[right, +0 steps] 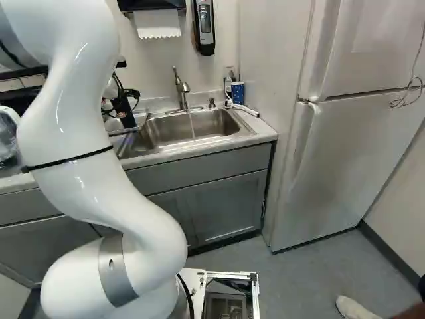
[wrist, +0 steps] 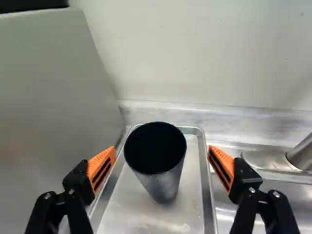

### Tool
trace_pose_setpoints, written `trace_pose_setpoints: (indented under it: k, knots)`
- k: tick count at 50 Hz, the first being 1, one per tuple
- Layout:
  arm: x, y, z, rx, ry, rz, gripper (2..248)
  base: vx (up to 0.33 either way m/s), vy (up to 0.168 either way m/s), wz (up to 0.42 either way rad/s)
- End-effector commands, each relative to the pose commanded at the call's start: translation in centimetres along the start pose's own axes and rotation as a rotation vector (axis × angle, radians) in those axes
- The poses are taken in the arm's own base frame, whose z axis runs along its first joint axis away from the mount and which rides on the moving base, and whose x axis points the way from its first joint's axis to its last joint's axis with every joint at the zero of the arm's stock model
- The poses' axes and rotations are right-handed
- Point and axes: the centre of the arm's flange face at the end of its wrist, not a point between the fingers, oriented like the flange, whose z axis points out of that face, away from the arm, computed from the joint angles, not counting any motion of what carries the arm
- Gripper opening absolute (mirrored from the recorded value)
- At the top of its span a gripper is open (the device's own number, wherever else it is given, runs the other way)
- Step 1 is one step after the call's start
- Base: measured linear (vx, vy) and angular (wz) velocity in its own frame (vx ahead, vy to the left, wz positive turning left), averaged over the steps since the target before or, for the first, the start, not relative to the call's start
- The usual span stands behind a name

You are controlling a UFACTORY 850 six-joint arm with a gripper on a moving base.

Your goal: Rinse the cup and place it in the tray

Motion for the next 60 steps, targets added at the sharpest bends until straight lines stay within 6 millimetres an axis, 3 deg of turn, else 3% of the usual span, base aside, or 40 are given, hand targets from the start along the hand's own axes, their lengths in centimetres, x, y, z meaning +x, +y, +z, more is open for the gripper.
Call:
trace_pose_setpoints:
  k: [31, 60]
  knots:
    - [3.1, -0.1, -1.8, 0.012, 0.06, -0.044, 247, 0.0, 0.0, 0.0]
    - [5.5, 1.4, -4.4, -0.01, 0.109, -0.036, 247, 0.0, 0.0, 0.0]
